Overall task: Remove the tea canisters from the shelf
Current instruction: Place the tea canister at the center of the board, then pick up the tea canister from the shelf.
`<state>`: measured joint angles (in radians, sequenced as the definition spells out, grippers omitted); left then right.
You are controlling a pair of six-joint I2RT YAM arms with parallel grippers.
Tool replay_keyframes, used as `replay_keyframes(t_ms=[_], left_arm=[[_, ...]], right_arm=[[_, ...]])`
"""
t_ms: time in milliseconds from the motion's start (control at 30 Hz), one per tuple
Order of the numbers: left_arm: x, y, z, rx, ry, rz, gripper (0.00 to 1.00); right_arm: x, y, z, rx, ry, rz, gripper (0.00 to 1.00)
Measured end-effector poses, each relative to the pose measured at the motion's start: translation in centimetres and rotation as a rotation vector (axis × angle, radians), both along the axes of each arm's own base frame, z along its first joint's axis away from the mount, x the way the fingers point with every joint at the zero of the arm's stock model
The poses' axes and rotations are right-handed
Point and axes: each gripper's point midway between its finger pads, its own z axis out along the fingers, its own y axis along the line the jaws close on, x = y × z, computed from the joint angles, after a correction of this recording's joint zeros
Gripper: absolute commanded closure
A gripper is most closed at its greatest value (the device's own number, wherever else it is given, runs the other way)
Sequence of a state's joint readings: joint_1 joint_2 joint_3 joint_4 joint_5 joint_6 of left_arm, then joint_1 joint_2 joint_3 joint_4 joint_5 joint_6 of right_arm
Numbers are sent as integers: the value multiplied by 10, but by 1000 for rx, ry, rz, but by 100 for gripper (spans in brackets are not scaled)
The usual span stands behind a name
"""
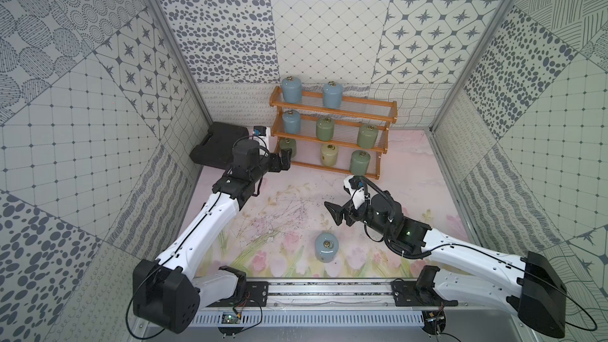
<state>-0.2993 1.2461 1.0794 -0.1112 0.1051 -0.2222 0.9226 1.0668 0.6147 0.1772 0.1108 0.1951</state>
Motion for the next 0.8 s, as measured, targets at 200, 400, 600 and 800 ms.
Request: replay_keyframes(t_ms=[200, 400, 600, 800], left_arm=[[64, -2, 57, 11, -67, -35, 0], [113, -10, 88, 27, -119, -76, 0], [151, -18, 95, 47, -156, -101, 0], [180, -25, 88, 58, -169, -117, 0]], right_arm=[[11, 0, -3, -6, 27, 0, 0], [15, -2, -11, -12, 64, -8, 0], [15, -3, -14, -5, 87, -9, 0], [14, -4, -17, -5, 107, -10, 0]])
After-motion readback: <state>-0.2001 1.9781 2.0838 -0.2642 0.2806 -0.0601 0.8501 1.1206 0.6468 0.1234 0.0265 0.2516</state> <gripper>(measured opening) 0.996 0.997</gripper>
